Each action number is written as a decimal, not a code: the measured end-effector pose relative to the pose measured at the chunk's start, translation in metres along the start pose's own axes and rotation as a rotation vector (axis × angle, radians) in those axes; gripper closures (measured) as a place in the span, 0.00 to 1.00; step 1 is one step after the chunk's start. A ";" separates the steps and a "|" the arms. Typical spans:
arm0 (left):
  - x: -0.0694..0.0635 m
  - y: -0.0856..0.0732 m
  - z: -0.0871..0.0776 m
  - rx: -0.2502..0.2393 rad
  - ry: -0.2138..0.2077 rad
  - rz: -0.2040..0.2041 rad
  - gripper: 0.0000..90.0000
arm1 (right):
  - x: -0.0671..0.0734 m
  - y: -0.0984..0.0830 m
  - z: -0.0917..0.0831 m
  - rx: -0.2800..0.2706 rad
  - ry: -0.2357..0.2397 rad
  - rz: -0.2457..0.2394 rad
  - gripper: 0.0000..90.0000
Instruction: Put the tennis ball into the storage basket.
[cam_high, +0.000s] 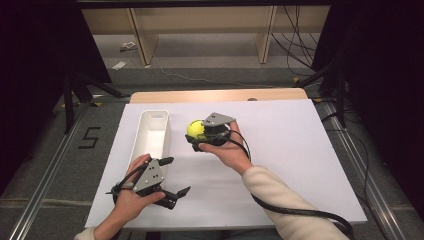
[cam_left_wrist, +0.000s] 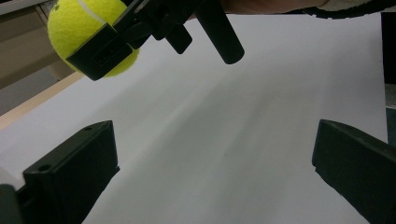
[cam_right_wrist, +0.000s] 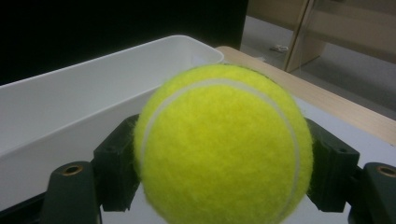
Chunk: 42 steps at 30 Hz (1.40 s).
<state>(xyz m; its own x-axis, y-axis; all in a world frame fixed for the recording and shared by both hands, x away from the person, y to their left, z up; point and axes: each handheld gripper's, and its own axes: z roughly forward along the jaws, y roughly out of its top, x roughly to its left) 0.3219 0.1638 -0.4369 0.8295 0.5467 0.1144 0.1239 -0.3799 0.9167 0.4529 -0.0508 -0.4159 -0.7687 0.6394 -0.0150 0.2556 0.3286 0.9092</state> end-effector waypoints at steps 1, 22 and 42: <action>0.000 0.000 0.000 0.000 0.000 0.000 0.00 | 0.000 0.000 0.000 0.002 0.002 0.000 0.29; 0.000 0.000 0.000 -0.005 -0.001 0.008 0.00 | 0.005 0.003 0.005 -0.002 0.012 -0.002 0.29; 0.000 0.000 0.000 -0.005 -0.002 0.008 0.00 | 0.012 0.007 0.010 -0.006 0.030 -0.001 0.29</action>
<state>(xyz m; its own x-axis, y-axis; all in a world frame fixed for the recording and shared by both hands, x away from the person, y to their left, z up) 0.3222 0.1636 -0.4368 0.8317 0.5418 0.1212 0.1144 -0.3807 0.9176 0.4517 -0.0338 -0.4144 -0.7859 0.6183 -0.0034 0.2515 0.3247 0.9118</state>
